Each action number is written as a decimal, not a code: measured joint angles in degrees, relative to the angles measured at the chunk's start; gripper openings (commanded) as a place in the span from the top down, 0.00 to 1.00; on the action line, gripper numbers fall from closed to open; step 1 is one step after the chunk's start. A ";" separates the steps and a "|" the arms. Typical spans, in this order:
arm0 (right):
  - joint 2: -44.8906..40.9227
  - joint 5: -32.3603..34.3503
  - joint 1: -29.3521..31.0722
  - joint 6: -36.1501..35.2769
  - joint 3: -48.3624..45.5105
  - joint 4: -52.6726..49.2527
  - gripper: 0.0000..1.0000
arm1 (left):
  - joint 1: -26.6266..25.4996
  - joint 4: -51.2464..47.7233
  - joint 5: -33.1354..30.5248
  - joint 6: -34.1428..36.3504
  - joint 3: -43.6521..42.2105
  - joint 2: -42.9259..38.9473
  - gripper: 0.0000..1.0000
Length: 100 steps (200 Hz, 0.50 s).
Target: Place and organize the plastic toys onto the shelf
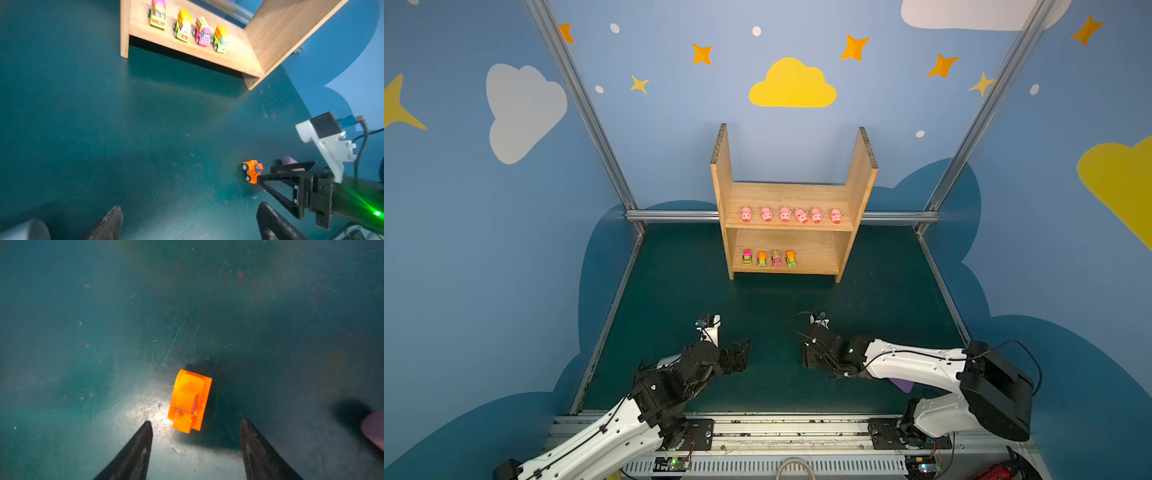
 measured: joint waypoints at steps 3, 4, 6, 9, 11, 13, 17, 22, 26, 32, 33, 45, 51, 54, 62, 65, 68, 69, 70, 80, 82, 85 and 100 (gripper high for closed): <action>0.00 0.09 0.07 0.00 0.00 0.11 0.34 | 0.00 -0.33 -0.15 -0.11 -0.13 -0.61 0.00; 0.00 0.11 0.13 0.04 0.00 0.17 0.34 | 0.00 -0.37 -0.20 -0.13 -0.15 -0.74 0.00; 0.00 0.20 0.22 0.15 0.00 0.26 0.34 | 0.00 -0.52 -0.26 -0.17 -0.24 -1.07 0.00; 0.00 0.33 0.28 0.17 0.00 0.39 0.34 | 0.00 -0.81 -0.35 -0.33 -0.33 -1.49 0.00; 0.00 0.42 0.37 0.24 0.00 0.48 0.34 | 0.00 -1.01 -0.42 -0.37 -0.42 -1.79 0.00; 0.00 0.52 0.46 0.35 0.00 0.61 0.34 | 0.00 -1.22 -0.46 -0.46 -0.48 -2.05 0.00; 0.00 0.74 0.66 0.44 -0.07 0.85 0.34 | 0.00 -1.55 -0.57 -0.57 -0.63 -2.58 0.00; -0.02 1.05 0.85 0.55 -0.31 1.46 0.34 | 0.00 -1.81 -0.72 -0.76 -0.83 -3.10 0.00; -0.02 1.33 1.03 0.61 -0.50 1.77 0.34 | 0.00 -2.16 -0.81 -0.87 -0.96 -3.52 0.00; 0.00 1.73 1.38 0.72 -0.90 2.08 0.34 | 0.00 -2.64 -0.96 -1.01 -1.07 -3.98 0.00; 0.00 1.77 1.42 0.74 -0.94 2.10 0.35 | 0.00 -2.71 -0.98 -1.01 -1.09 -4.02 0.00; 0.02 2.60 2.10 0.98 -1.66 2.32 0.35 | 0.00 -3.78 -1.16 -1.38 -1.16 -4.66 0.00; 0.07 2.99 2.51 1.11 -1.92 2.34 0.34 | 0.00 -4.22 -1.20 -1.44 -1.16 -4.94 0.00; 0.07 3.23 2.67 1.16 -2.01 2.38 0.34 | 0.00 -4.37 -1.20 -1.55 -1.16 -5.03 0.00; 0.15 3.87 3.19 1.53 -2.19 2.49 0.35 | 0.00 -4.83 -1.25 -1.70 -1.16 -5.38 0.00; 0.20 4.07 3.34 1.64 -2.19 2.56 0.35 | 0.00 -5.03 -1.27 -1.84 -1.16 -5.51 0.00; 0.22 4.26 3.48 1.81 -2.21 2.62 0.35 | 0.00 -5.11 -1.27 -1.81 -1.16 -5.62 0.00; 0.26 4.39 3.54 1.81 -2.21 2.69 0.35 | 0.00 -5.18 -1.29 -1.86 -1.16 -5.68 0.00; 0.26 4.42 3.56 1.86 -2.21 2.73 0.35 | 0.00 -5.22 -1.29 -1.88 -1.16 -5.73 0.00; 0.48 5.14 3.91 2.19 -2.21 3.17 0.35 | 0.00 -5.70 -1.31 -2.03 -1.16 -6.23 0.00; 0.52 5.25 4.00 2.19 -2.21 3.23 0.35 | 0.00 -5.81 -1.31 -2.05 -1.16 -6.36 0.00; 0.63 5.38 4.09 2.27 -2.21 3.37 0.35 | 0.00 -5.97 -1.33 -2.08 -1.16 -6.54 0.00; 1.18 6.40 4.42 2.58 -2.21 4.20 0.36 | 0.00 -6.73 -1.33 -2.25 -1.16 -7.41 0.00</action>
